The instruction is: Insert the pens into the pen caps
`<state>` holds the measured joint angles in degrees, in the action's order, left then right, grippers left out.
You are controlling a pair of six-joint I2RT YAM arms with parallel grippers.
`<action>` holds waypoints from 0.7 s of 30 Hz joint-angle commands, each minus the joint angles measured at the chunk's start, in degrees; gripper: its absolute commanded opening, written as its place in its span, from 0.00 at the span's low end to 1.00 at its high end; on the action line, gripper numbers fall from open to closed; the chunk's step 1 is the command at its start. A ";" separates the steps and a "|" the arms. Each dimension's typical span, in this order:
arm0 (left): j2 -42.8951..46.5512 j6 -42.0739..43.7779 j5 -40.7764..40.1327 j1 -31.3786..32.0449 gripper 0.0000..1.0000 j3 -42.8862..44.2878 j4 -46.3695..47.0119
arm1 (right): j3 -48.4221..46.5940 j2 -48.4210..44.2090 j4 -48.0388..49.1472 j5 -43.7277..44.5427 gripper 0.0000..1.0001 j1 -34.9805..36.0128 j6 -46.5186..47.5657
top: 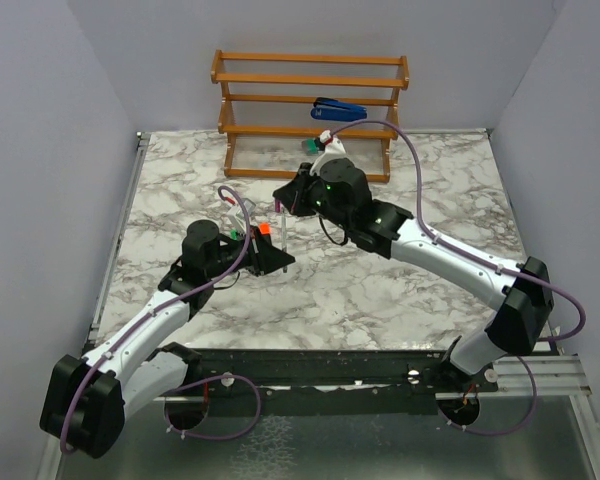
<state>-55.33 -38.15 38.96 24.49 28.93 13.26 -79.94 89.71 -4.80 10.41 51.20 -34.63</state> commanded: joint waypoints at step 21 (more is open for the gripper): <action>1.62 -0.26 -0.29 0.21 0.00 0.95 0.81 | -0.70 -1.74 3.39 5.93 0.00 1.07 3.51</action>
<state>-54.94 -38.41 38.94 24.49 28.93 13.26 -78.98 89.03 -3.05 14.13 52.07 -32.64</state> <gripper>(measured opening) 0.050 0.038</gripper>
